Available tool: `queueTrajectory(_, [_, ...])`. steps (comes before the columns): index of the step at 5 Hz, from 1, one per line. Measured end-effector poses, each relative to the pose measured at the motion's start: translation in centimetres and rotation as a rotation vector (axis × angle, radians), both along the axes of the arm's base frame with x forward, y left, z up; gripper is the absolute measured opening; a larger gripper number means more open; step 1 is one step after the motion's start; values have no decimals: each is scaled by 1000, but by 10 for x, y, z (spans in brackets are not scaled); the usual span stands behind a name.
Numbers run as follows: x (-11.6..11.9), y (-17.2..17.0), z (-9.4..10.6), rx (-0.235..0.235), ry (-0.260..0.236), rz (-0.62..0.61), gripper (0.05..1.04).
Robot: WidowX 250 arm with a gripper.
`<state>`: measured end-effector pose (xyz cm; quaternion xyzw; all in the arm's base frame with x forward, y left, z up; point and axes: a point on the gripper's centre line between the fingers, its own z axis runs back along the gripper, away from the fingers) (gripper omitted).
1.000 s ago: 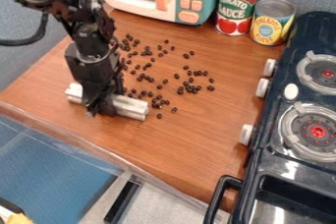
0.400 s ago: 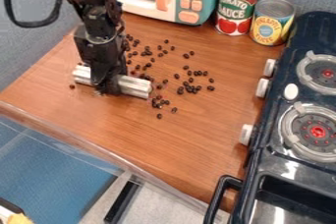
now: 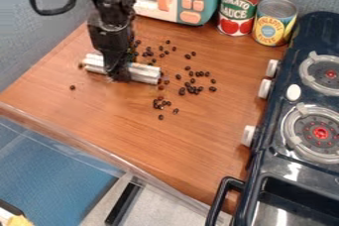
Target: Sweep into pile
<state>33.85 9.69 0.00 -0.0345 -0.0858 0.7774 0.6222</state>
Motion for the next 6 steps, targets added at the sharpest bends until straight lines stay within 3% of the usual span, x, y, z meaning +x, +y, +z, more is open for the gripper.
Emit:
queueTrajectory(3, [33, -7, 0, -10, -7, 24, 394])
queueTrajectory(5, [25, -12, 6, -70, -11, 49, 394])
queueTrajectory(6, [4, -19, 11, -108, 1, 54, 394])
